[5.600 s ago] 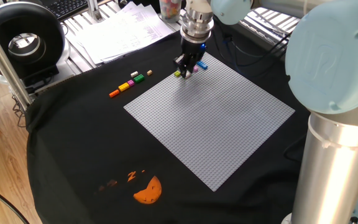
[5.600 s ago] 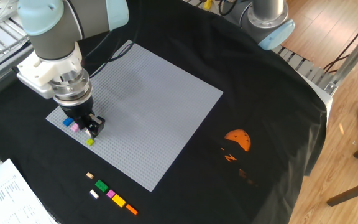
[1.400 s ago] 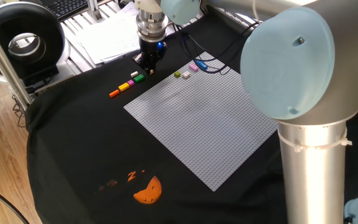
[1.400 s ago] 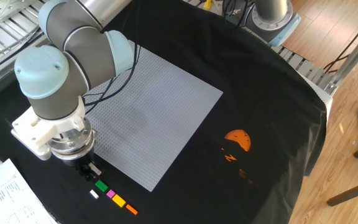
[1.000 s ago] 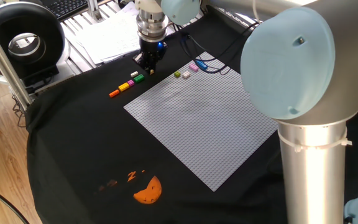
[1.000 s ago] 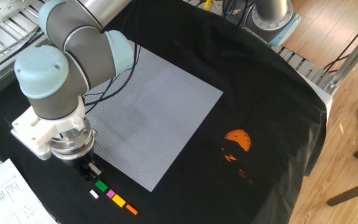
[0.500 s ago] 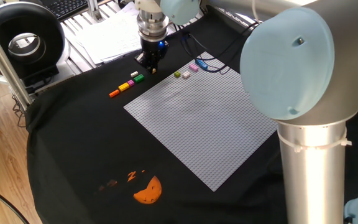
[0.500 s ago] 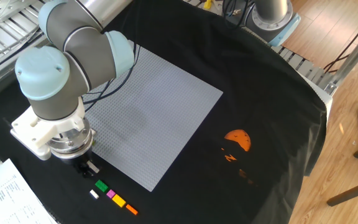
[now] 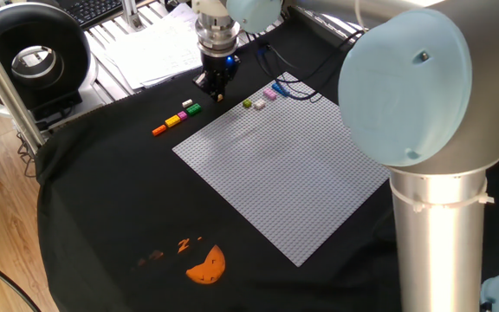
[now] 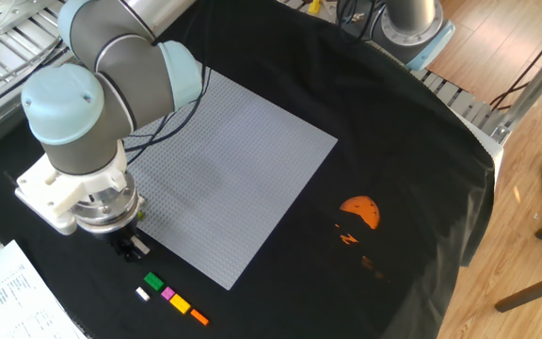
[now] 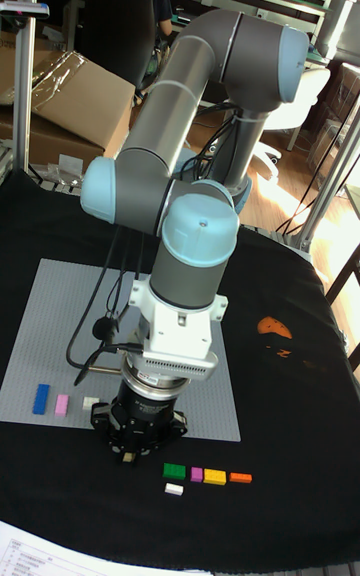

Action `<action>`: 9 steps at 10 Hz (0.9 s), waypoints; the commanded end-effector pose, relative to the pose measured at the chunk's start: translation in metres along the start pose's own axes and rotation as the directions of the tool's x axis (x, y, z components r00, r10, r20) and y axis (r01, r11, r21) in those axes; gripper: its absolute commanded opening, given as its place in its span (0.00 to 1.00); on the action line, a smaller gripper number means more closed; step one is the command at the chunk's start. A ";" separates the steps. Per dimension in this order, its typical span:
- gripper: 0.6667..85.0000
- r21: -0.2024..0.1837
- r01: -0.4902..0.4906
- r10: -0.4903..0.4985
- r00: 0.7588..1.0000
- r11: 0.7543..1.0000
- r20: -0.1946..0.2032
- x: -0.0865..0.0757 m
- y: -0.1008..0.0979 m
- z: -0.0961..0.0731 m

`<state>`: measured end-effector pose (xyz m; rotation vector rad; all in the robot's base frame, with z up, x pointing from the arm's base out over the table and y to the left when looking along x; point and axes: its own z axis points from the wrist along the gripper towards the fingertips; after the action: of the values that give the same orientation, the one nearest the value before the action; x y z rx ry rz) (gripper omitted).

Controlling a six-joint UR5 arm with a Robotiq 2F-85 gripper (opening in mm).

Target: Build with small Lego blocks

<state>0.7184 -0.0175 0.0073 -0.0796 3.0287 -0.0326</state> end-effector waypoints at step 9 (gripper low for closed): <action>0.08 -0.033 0.037 -0.038 0.999 0.999 -0.015 0.063 -0.001 -0.013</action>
<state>0.6668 -0.0258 0.0138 -0.1399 3.0451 -0.0066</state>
